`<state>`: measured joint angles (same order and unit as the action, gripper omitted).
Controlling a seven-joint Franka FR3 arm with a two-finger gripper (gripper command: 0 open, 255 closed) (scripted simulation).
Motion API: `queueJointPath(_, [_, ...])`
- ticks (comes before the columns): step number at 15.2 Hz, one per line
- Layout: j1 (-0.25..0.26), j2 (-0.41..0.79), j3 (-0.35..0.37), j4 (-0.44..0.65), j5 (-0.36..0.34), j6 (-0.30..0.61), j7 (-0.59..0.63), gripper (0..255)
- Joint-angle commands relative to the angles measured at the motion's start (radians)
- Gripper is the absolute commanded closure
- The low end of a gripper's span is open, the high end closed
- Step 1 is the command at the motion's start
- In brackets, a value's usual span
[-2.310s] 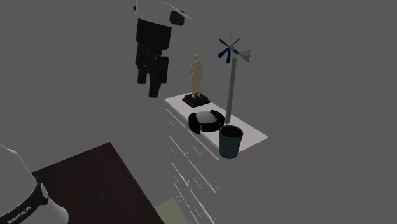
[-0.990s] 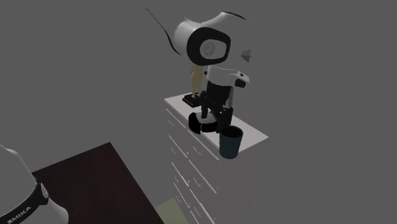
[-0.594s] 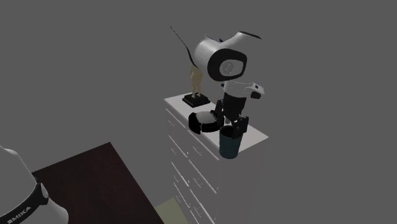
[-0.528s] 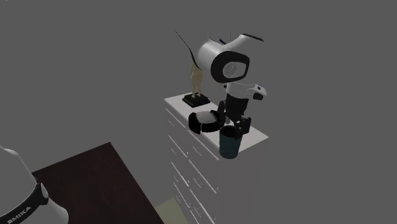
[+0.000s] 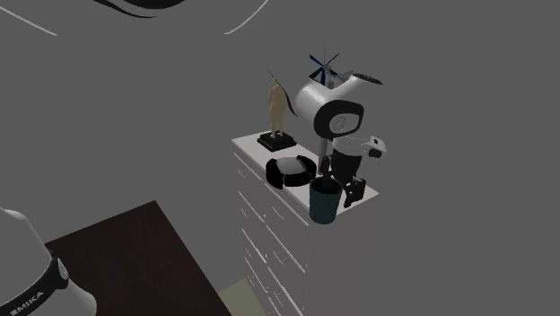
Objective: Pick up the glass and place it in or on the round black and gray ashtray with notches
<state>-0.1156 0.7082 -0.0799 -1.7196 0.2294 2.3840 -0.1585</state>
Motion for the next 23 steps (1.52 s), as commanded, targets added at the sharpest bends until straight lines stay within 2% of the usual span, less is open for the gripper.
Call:
queueJointPath(1, [-0.001,0.018,0.003,0.003,0.003,0.016,-0.002,0])
queueJointPath(12, [-0.001,0.045,0.007,0.009,0.007,0.036,-0.004,0])
queueJointPath(13, [-0.001,0.045,0.007,0.009,0.007,0.036,-0.004,255])
queueJointPath(23, [0.000,0.034,0.005,0.006,0.005,0.029,-0.003,255])
